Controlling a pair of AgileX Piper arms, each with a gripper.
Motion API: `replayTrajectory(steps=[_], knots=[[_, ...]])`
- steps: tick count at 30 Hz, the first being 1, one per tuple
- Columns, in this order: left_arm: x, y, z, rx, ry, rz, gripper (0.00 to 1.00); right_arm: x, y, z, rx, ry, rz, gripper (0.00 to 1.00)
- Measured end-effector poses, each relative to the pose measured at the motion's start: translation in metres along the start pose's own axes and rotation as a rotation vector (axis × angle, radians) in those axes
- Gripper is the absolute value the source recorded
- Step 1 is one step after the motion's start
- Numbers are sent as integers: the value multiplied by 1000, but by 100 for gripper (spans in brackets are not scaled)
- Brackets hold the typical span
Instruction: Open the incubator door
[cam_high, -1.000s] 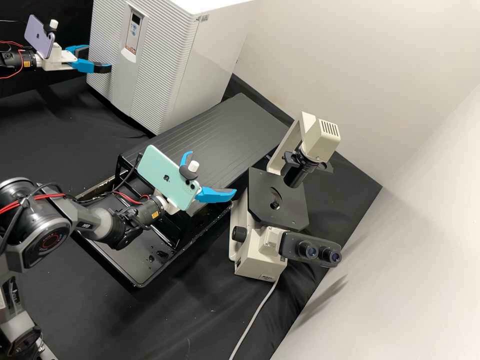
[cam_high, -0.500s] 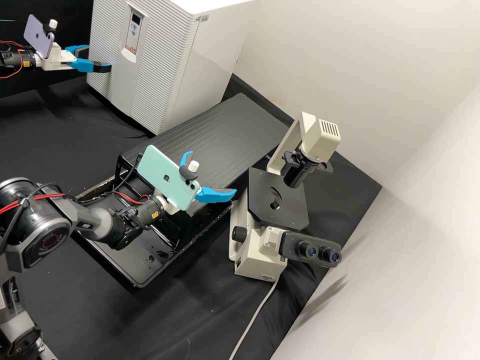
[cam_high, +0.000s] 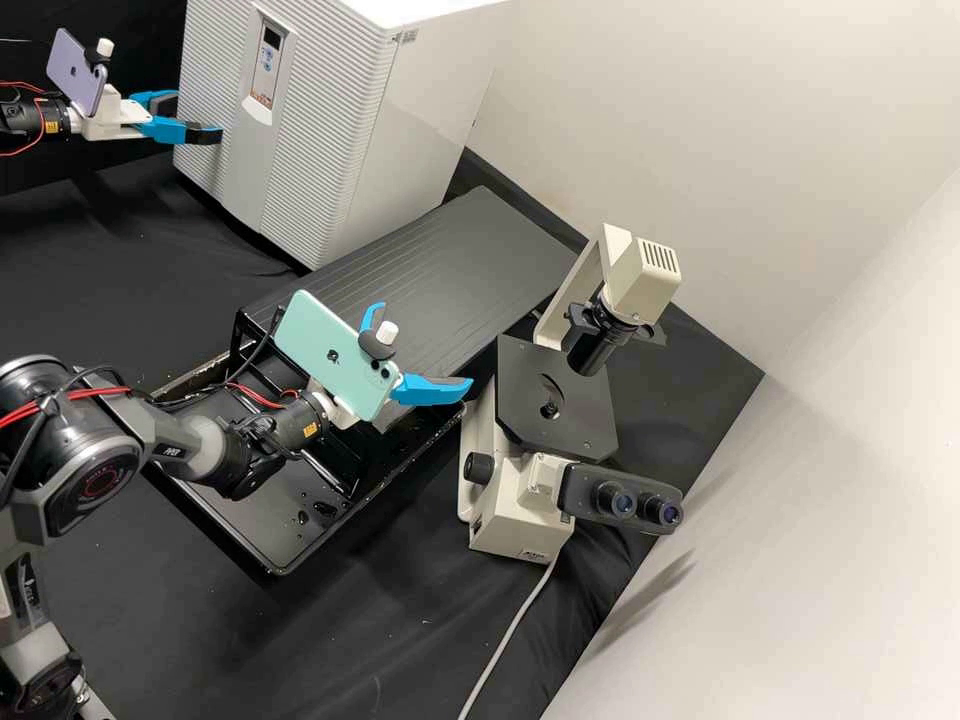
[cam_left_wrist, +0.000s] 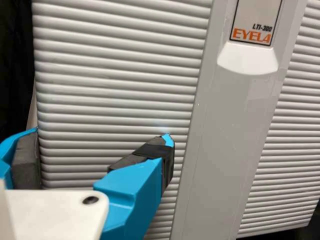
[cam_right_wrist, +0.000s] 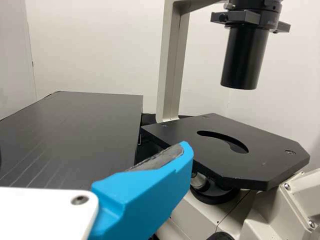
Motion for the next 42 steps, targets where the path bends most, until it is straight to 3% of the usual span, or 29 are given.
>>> replayTrajectory(steps=[42], knots=[[-8,-5,0,-34,12,11,0,0,0,0,0,0,0,100]])
